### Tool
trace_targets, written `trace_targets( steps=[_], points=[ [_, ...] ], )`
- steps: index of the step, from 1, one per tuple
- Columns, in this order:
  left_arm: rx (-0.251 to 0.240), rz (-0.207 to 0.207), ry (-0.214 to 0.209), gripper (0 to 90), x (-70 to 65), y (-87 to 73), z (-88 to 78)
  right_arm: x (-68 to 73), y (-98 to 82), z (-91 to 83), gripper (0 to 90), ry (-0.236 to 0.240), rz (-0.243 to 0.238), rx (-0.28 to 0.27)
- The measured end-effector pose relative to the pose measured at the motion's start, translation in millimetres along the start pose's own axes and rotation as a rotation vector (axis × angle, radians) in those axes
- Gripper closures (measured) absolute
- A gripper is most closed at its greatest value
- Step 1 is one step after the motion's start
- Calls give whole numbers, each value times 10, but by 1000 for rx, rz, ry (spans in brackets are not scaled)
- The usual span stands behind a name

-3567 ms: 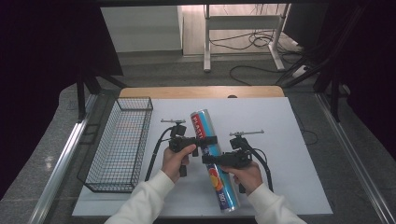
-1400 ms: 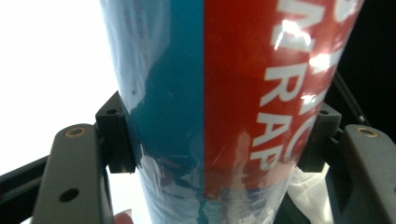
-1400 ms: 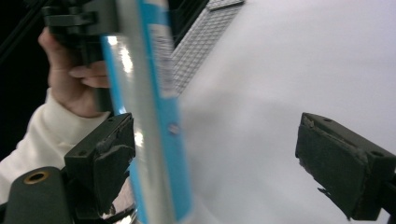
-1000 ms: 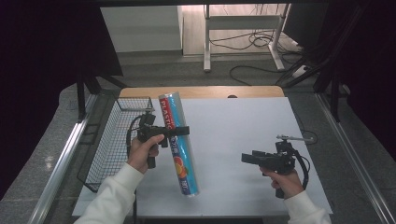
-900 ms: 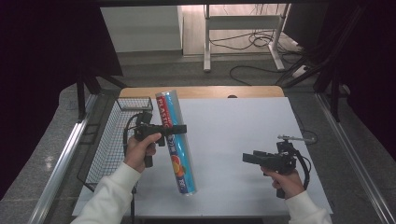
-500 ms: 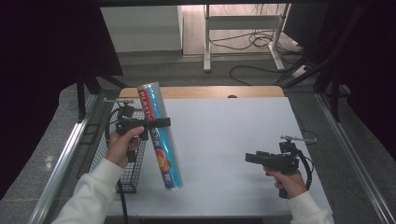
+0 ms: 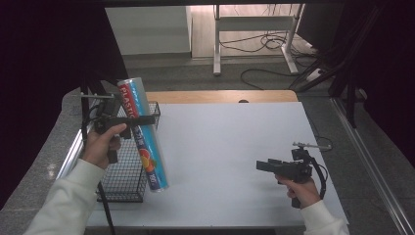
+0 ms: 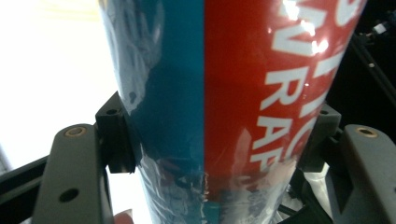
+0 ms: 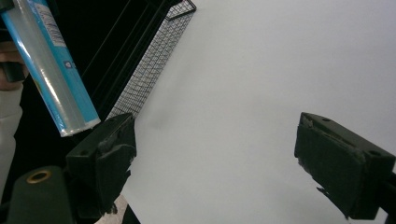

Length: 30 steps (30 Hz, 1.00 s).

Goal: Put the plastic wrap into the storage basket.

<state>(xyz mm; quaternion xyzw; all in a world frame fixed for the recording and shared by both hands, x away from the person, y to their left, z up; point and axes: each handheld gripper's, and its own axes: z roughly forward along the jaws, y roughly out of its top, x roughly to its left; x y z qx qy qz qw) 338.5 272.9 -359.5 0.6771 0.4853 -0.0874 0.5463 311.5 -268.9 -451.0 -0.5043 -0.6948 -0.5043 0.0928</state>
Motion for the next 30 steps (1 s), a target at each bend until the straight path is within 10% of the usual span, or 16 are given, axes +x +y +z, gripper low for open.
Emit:
trace_targets(
  steps=[18, 30],
  points=[
    [70, -15, 140, 319, 151, 133, -580, -7, -3, 15, 136, -12, 12, 6],
    [152, -21, 252, 319, 375, 137, -566, -18, -5, 24, 136, -15, 15, 5]
  ],
)
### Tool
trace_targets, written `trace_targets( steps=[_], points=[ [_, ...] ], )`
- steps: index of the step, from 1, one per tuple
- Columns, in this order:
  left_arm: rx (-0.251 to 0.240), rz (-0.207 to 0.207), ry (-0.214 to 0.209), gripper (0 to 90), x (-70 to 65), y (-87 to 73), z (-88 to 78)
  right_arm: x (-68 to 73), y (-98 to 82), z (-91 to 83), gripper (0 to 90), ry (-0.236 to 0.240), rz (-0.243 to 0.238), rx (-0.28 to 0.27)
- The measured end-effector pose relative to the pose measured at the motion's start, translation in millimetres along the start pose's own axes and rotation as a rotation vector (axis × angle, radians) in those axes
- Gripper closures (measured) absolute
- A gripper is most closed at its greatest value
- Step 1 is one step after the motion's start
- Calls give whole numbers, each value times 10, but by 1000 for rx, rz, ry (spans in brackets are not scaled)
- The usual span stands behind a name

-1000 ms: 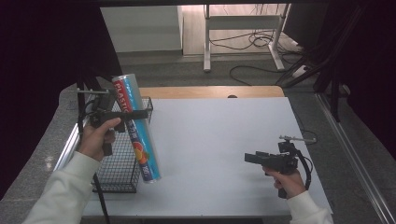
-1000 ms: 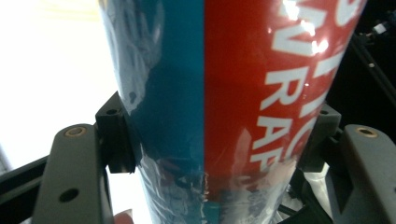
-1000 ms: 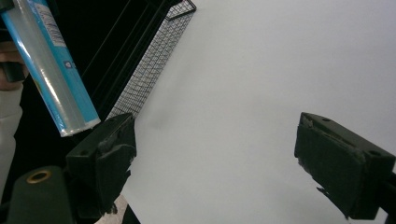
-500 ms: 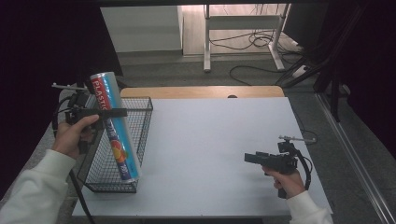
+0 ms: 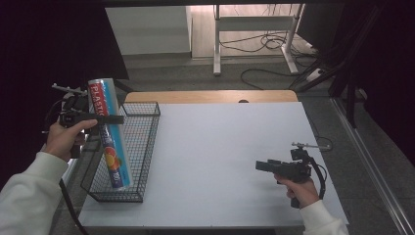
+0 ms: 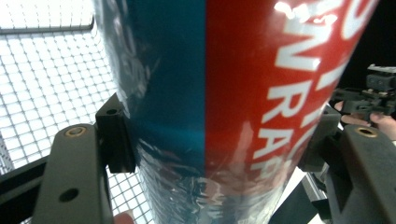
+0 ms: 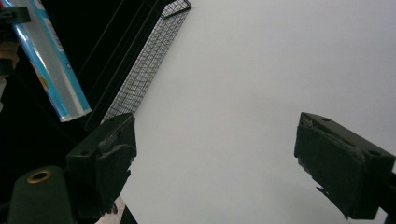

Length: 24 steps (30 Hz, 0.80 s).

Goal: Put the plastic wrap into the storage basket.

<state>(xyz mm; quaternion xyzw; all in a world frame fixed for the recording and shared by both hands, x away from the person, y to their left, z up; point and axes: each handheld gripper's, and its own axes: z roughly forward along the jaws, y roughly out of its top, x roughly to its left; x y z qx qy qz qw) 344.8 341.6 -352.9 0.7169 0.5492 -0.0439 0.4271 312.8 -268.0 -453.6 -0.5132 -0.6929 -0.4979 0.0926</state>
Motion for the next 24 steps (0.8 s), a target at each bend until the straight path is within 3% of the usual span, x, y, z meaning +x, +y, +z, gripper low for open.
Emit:
trace_targets(
  steps=[3, 9, 20, 24],
  points=[
    [24, 11, 37, 319, 41, 4, 36, -11, 3, -4, 136, -2, 6, -1],
    [70, 13, 72, 319, 92, -17, 134, -12, 0, 1, 138, -2, 6, 1],
    [114, 3, 95, 319, 172, 34, 308, -21, 5, -6, 138, -6, 6, 1],
    [145, 7, 131, 319, 191, 45, 393, -32, 5, -12, 138, -8, 8, 1]
  ],
)
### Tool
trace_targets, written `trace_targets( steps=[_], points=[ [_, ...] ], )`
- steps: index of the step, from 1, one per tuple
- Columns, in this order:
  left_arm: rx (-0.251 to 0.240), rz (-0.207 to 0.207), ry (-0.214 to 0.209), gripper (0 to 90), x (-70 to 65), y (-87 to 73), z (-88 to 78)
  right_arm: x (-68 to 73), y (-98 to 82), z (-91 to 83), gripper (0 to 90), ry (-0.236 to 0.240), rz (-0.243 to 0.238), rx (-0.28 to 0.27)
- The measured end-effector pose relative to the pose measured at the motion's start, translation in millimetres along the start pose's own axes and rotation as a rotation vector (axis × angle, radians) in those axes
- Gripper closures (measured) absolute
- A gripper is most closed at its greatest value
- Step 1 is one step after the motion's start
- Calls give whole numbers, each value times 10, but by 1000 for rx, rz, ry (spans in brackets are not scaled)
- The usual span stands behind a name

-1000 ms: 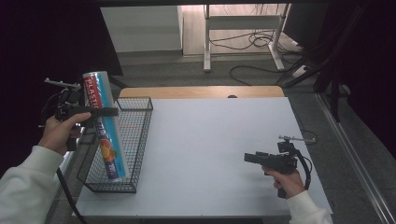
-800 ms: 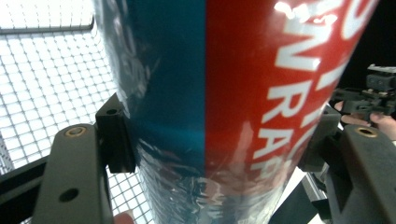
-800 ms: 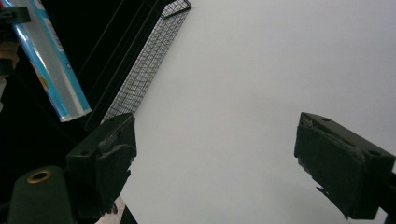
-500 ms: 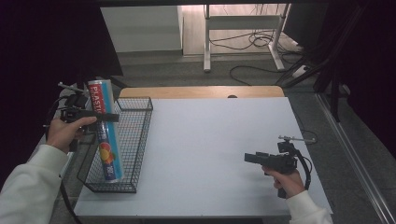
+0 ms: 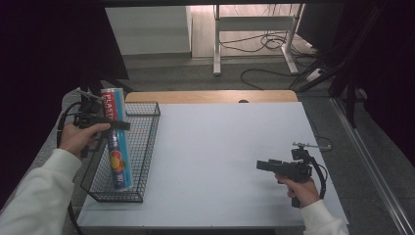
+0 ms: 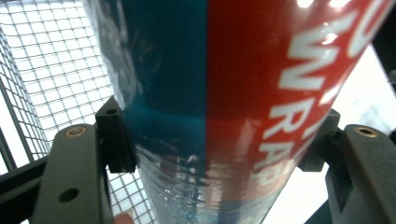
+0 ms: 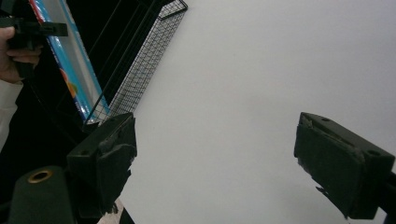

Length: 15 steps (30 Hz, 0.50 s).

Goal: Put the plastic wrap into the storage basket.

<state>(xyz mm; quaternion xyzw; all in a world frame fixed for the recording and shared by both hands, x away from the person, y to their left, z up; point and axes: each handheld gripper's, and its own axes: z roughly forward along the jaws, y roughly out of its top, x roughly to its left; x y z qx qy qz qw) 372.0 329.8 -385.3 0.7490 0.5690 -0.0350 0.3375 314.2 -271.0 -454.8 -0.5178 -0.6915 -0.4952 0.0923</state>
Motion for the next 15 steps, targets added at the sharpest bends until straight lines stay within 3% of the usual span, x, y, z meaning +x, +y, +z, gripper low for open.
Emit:
trace_targets(
  steps=[7, 10, 15],
  points=[
    [41, -4, 16, 319, 33, 12, 110, -11, -2, 4, 138, -2, 2, -2],
    [68, -7, 51, 319, 63, 15, 211, -14, 0, 7, 138, -4, 2, 1],
    [71, -44, 52, 318, 137, 59, 340, -19, 1, -1, 138, -6, 4, -1]
  ],
)
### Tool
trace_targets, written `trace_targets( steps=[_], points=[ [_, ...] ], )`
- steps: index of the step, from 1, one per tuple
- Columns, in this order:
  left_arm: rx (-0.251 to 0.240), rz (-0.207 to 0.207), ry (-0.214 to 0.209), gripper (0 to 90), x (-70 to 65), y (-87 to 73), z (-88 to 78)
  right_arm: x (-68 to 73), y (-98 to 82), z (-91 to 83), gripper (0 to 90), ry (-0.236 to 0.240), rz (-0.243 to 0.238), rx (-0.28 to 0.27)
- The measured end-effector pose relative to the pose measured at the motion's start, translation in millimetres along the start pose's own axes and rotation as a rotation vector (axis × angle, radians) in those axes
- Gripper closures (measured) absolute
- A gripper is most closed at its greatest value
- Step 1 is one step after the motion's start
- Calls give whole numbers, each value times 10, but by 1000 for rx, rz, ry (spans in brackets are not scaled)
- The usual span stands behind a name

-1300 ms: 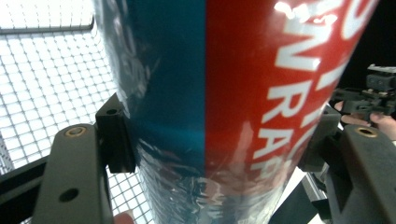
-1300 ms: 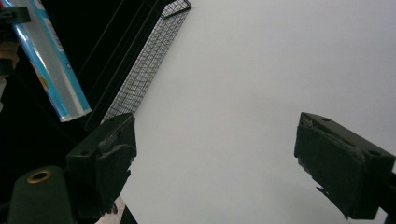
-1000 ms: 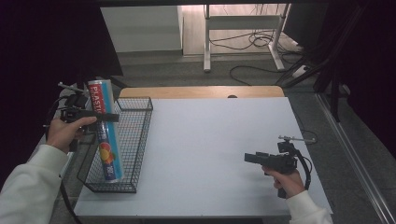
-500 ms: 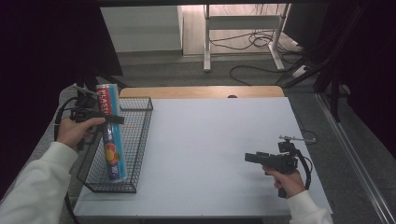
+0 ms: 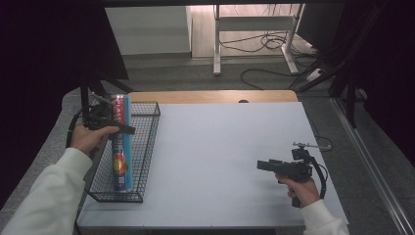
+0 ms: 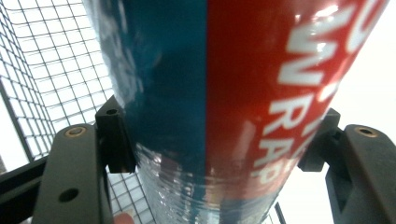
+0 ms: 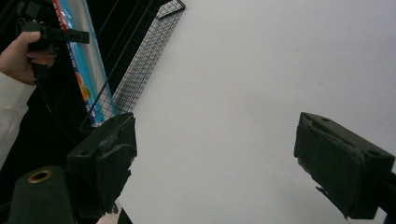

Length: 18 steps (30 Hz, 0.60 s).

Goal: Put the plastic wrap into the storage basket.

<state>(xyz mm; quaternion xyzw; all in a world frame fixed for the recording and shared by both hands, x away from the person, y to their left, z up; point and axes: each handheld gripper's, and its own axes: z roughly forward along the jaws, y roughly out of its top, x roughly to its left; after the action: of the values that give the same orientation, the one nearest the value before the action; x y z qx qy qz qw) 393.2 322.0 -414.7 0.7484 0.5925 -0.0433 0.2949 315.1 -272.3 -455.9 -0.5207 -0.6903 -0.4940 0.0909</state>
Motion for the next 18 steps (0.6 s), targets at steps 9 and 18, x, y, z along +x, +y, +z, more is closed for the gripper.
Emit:
trace_targets(
  steps=[9, 18],
  points=[
    [12, -67, 56, 316, 49, 157, 384, -4, 0, 0, 138, -4, -2, 0],
    [-20, -125, 24, 316, 209, 165, 605, -6, -6, -21, 138, -6, -3, -4]
  ],
)
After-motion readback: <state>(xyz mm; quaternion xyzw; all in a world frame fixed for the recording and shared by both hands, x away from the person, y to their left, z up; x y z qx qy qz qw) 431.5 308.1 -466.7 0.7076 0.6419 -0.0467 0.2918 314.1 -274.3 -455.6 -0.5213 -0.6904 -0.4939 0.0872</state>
